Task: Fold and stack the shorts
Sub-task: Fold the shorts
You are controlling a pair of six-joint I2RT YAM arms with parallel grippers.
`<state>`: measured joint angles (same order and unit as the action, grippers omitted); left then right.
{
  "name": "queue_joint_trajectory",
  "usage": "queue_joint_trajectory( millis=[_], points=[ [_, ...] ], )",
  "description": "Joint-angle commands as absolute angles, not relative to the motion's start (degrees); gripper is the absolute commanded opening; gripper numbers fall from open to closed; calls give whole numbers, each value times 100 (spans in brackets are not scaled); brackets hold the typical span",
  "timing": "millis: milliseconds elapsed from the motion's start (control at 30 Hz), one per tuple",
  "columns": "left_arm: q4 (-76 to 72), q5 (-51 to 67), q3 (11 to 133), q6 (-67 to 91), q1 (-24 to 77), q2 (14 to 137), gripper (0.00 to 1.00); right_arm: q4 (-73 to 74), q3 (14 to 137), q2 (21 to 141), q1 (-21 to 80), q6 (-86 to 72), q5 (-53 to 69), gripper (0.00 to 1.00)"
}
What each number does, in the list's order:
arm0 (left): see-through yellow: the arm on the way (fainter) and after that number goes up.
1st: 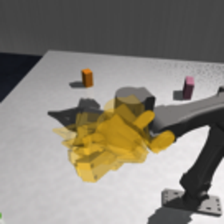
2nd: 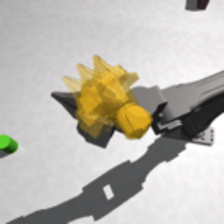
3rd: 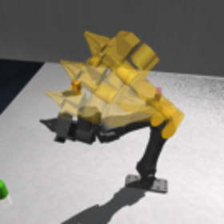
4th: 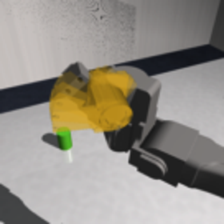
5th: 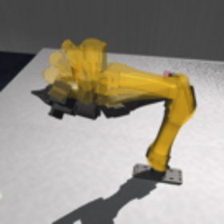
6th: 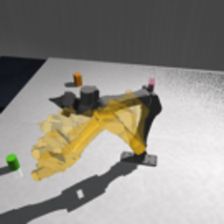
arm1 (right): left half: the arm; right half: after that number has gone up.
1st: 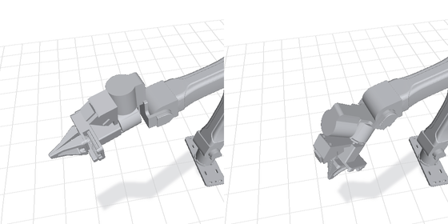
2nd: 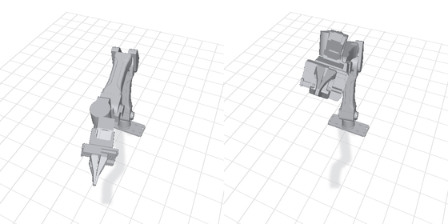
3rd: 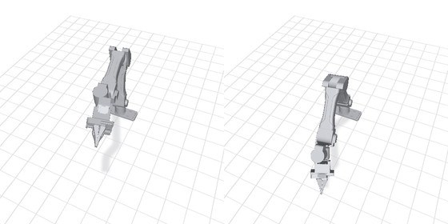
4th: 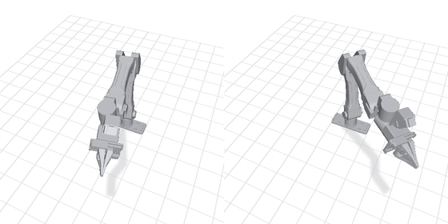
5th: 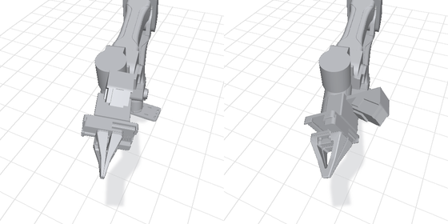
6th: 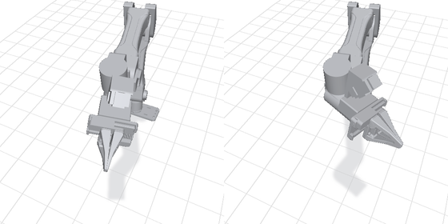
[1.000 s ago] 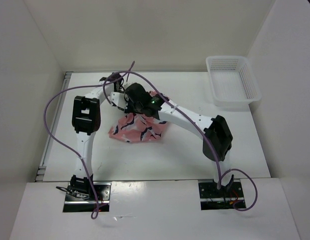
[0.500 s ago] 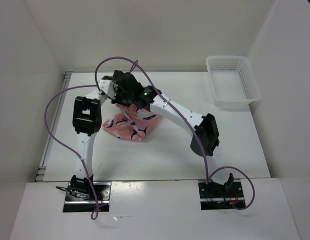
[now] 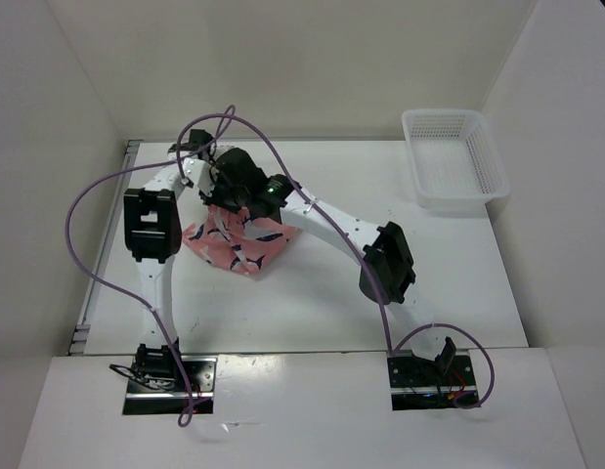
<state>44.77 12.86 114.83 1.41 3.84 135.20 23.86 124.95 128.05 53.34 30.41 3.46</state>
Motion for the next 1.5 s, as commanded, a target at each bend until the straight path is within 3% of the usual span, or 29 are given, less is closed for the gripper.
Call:
queue_joint_trajectory(
  millis=[0, 167, 467, 533, 567, 700, 733, 800, 833, 933, 1133, 1233, 1333, 1467],
  points=[
    [4658, 2028, 11224, 0, -334, 13184, 62, 3015, 12472, 12867, 5282, 3112, 360, 0],
    [4789, 3100, 11048, 0, -396, 13113, 65, 2857, 12594, 12683, 5282, 2866, 413, 0],
    [4852, 2971, 11136, 0, -527, 13342, 63, 2646, 12761, 13042, 5282, 2566, 360, 0],
    [4852, 2918, 11074, 0, -693, 13289, 59, 2514, 12814, 13252, 5282, 2505, 281, 0],
    [4852, 2918, 11005, 0, -694, 13289, 48, 2514, 12919, 13324, 5282, 2505, 212, 0],
    [4799, 2918, 10750, 0, -887, 13289, 21, 2233, 13279, 13666, 5282, 2321, -130, 0],
    [4738, 2814, 10749, 0, -888, 13289, 20, 2154, 13332, 13745, 5282, 2242, -254, 1],
    [4685, 2699, 10670, 0, -949, 13289, 20, 2039, 13490, 13939, 5282, 2110, -430, 22],
    [4685, 2620, 10670, 0, -1028, 13237, 33, 2039, 13552, 13939, 5282, 2109, -431, 48],
    [4685, 2619, 10792, 0, -1229, 13236, 58, 2100, 14068, 14010, 5282, 1909, -370, 86],
    [4737, 2724, 11021, 0, -1283, 13105, 67, 2180, 14432, 13476, 5335, 1389, -369, 89],
    [4808, 3049, 11197, 0, -1345, 12877, 73, 2180, 13888, 12853, 5274, 1021, -606, 89],
    [4808, 3620, 11197, 0, -1293, 12499, 83, 2241, 12888, 12045, 4915, 573, -606, 88],
    [4808, 3867, 11145, 0, -811, 12305, 93, 2241, 10735, 11120, 4457, -253, -606, 78]
  ],
)
